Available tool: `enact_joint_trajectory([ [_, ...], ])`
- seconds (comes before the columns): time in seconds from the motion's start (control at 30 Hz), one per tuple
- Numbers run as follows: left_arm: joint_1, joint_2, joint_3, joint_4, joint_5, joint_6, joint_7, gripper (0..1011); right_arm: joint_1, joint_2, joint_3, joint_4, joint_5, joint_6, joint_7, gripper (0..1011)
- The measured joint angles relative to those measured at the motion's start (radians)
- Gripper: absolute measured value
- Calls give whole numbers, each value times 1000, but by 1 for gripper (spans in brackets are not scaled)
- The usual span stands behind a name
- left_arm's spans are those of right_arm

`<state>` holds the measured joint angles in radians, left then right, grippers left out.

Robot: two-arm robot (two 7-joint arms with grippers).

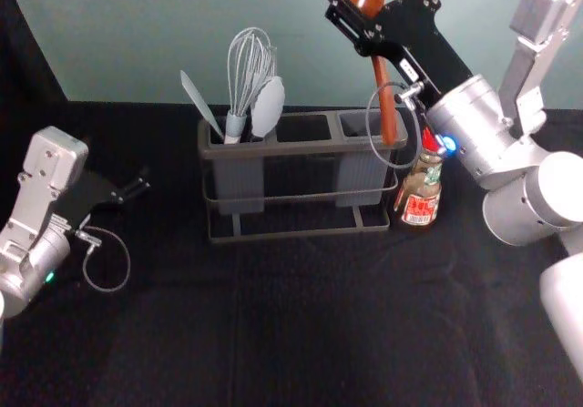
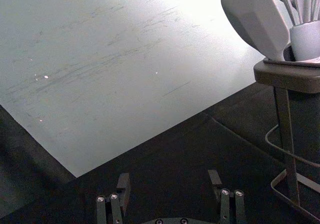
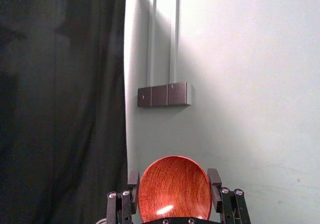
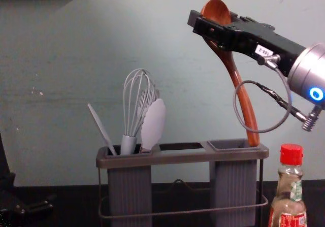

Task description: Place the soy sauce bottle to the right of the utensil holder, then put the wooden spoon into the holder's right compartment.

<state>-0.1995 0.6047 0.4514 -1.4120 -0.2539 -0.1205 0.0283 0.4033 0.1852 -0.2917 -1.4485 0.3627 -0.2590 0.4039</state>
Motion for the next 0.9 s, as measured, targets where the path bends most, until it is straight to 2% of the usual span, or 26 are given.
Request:
enact_joint_trajectory([
  [0.33,0,0,0,0,0,0,0,1011,61,-51,0,128,32,-98,33,838],
  [0.43,0,0,0,0,0,0,0,1011,69,-63,3,154,42,-120,42,838],
  [0.63,0,0,0,0,0,0,0,1011,92,-99,13,239,70,-199,75,838],
  [0.9,0,0,0,0,0,0,0,1011,99,-122,23,299,73,-250,93,838],
])
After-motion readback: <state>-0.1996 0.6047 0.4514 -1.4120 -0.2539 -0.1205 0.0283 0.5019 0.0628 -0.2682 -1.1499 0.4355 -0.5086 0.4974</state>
